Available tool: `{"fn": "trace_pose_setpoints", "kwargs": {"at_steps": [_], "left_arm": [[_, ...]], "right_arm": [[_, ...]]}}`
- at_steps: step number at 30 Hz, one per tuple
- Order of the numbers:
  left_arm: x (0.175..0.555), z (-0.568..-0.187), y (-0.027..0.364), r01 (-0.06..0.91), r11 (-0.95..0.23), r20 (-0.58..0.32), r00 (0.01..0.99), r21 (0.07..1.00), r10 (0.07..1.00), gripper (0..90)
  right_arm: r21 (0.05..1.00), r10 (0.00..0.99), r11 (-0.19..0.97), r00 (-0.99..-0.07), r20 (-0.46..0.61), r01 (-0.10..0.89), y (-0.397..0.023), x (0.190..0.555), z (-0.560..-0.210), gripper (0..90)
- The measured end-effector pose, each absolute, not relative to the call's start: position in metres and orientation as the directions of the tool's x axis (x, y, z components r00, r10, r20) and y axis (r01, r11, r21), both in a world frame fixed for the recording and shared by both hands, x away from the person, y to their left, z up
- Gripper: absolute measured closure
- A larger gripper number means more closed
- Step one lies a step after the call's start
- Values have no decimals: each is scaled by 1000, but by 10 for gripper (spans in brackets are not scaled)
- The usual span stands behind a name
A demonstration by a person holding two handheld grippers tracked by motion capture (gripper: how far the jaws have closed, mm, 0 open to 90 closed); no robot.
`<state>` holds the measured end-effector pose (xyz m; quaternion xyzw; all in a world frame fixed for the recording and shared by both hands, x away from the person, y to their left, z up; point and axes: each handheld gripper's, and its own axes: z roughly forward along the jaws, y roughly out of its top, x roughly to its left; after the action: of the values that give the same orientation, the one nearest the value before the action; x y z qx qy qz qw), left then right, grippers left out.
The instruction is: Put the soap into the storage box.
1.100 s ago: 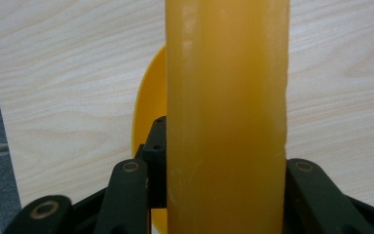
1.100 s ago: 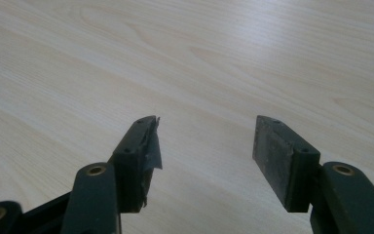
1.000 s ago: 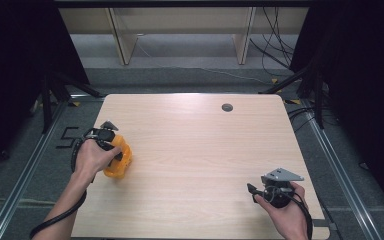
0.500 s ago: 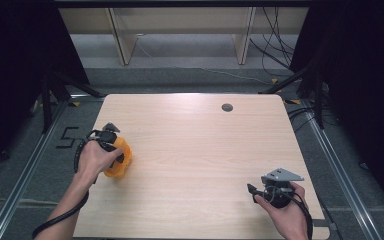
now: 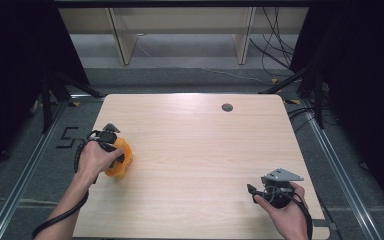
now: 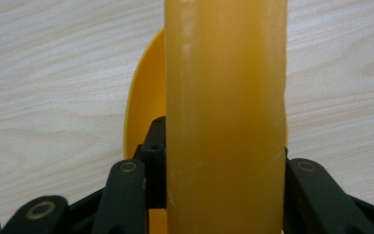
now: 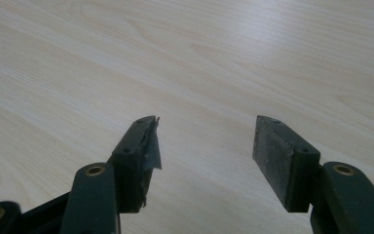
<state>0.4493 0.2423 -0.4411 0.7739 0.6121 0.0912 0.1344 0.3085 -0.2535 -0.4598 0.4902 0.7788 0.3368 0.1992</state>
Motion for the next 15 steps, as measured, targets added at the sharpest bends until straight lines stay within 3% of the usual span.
{"fn": "trace_pose_setpoints", "kwargs": {"at_steps": [5,6,15], "left_arm": [[450,-442,244,920,-220,-21,240,324,971,526],[449,-443,244,924,-210,-28,231,319,973,482],[446,-439,247,911,-196,-34,223,364,974,409]], "right_arm": [[713,895,286,-445,40,640,-253,308,-460,425],[716,892,295,-450,30,633,-253,309,-461,425],[717,895,296,-445,22,631,-253,309,-460,425]]}}
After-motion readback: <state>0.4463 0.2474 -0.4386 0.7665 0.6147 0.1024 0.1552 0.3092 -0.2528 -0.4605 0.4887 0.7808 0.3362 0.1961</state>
